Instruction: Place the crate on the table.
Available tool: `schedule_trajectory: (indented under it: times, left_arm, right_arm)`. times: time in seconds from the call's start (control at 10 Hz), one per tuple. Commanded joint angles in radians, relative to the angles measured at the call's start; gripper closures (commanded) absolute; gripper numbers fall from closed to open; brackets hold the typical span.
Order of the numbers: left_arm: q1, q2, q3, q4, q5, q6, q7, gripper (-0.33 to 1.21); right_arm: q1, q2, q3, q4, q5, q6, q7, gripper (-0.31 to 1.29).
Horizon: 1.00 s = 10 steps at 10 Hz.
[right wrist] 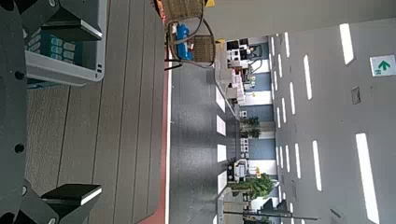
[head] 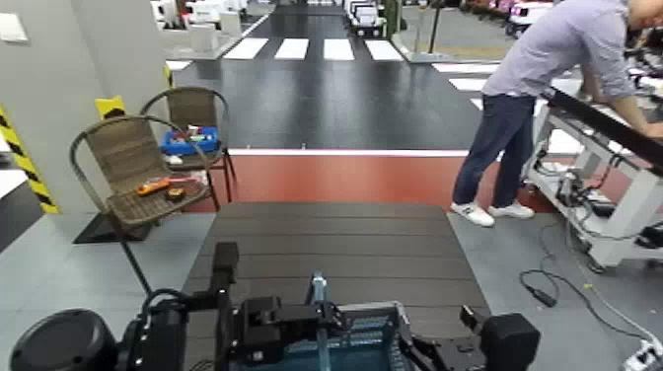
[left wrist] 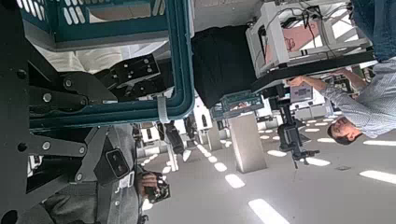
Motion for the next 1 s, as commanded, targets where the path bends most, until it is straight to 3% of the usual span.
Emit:
schedule_trajectory:
  times: [0.1,0.7,1.0]
  left_arm:
    - [-0.002,0.0,0.001,0.0,0.0,-0.001,0.0,1.2]
    - [-0.052,0.0,-0.027,0.022,-0.046,-0.007,-0.015,1.19]
    - [-0.127,-0.004,-0.071,0.086,-0.161,-0.032,-0.123,1.19]
  right_arm:
    - [0.0,0.0,0.0,0.0,0.0,0.0,0.0,0.15]
    - [-0.003,0.002,0.003,0.0,-0.003,0.0,0.0,0.15]
    - [-0.006,0.0,0.006,0.002,-0.006,0.0,0.0,0.15]
